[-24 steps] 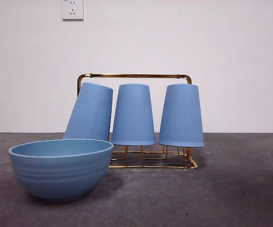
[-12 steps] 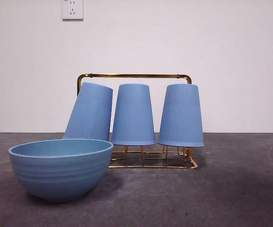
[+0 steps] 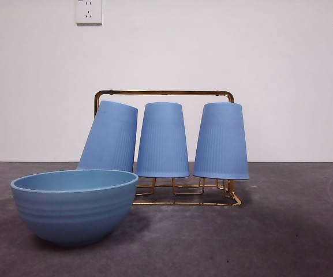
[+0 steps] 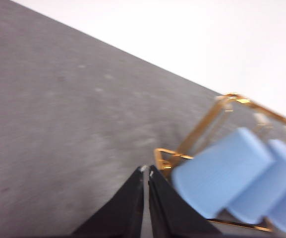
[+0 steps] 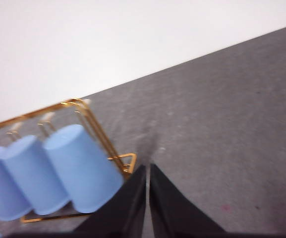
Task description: Right arm lift cup from the cupboard, then place it on the right of the bowl
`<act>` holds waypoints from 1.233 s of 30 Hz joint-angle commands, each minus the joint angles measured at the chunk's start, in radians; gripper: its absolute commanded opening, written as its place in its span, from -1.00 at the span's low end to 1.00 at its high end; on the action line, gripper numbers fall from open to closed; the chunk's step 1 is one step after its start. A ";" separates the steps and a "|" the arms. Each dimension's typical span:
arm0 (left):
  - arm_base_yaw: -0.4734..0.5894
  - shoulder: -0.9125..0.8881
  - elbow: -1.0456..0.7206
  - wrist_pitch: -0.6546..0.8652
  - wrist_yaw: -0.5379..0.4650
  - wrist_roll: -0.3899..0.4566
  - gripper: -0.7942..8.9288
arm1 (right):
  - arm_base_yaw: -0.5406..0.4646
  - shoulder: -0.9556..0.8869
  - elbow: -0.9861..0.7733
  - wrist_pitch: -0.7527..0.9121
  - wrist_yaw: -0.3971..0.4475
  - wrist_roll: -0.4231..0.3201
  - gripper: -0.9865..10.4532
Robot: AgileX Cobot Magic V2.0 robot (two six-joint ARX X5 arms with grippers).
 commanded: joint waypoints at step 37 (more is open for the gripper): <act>-0.287 0.694 0.631 -0.367 0.603 0.447 -0.81 | 0.192 0.645 0.477 -0.338 -0.488 -0.357 -0.81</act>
